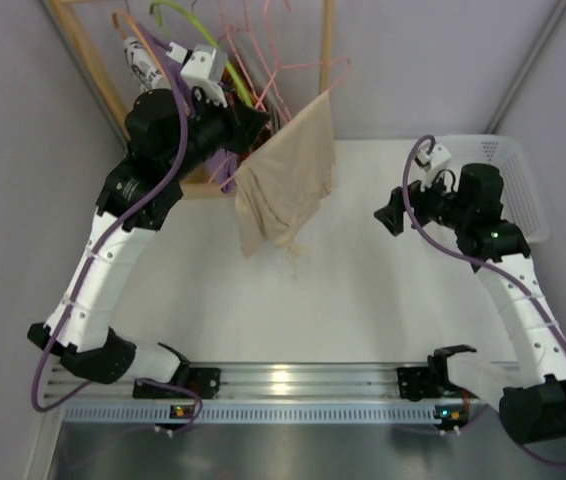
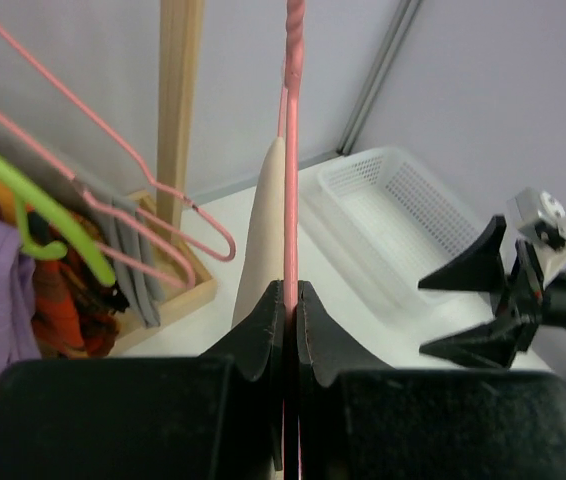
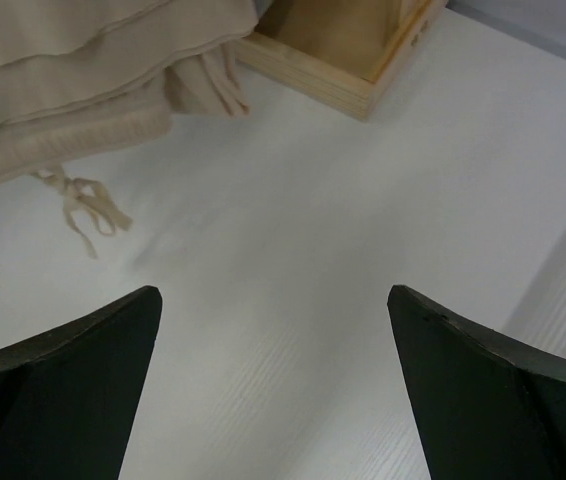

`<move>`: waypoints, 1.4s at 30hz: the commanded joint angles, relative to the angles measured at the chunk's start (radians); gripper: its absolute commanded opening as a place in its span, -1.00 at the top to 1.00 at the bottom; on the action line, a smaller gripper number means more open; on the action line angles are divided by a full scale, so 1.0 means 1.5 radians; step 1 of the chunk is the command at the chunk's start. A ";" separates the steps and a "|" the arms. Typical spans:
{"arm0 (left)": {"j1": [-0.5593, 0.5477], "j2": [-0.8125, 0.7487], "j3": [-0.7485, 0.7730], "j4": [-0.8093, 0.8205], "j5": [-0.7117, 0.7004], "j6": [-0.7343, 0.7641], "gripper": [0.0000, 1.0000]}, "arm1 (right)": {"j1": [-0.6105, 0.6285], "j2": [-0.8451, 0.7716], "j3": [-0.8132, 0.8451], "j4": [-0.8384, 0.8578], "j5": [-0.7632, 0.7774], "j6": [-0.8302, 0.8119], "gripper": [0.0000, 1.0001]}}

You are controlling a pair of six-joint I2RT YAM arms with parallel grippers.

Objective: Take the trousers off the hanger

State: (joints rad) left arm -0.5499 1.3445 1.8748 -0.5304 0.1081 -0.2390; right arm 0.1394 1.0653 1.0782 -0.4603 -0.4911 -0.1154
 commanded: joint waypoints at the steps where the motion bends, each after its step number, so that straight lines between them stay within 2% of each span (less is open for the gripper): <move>1: -0.002 0.071 0.104 0.092 0.032 -0.062 1.00 | -0.004 -0.032 -0.012 -0.005 -0.075 0.000 -0.99; 7: -0.001 0.151 0.236 0.110 0.014 -0.112 1.00 | -0.004 -0.043 -0.027 0.061 -0.075 0.069 -0.99; 14: -0.004 0.205 0.255 0.130 -0.012 -0.147 1.00 | 0.003 -0.007 0.069 0.070 -0.009 0.064 -0.99; 16: -0.007 0.220 0.259 0.130 -0.011 -0.157 1.00 | 0.011 0.002 0.080 0.094 0.010 0.092 -0.99; 24: -0.026 0.248 0.264 0.143 -0.008 -0.167 1.00 | 0.061 0.094 0.202 0.149 -0.047 0.189 -0.72; 29: -0.027 0.256 0.257 0.161 0.034 -0.193 1.00 | 0.149 0.148 0.269 0.132 -0.013 0.122 -0.42; 37: -0.030 0.250 0.243 0.175 0.054 -0.203 1.00 | 0.275 0.179 0.295 0.066 0.051 -0.049 -0.44; 40: -0.031 0.247 0.239 0.180 0.064 -0.205 1.00 | 0.294 0.190 0.293 0.076 0.086 -0.079 -0.27; 42: -0.034 0.247 0.239 0.179 0.065 -0.203 1.00 | 0.295 0.197 0.296 0.085 0.095 -0.085 -0.25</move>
State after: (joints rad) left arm -0.5934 1.7554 2.2139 -0.4103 0.1825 -0.5262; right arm 0.5682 1.3460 1.4689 -0.3603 -0.4046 -0.1631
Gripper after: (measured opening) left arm 0.064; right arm 0.631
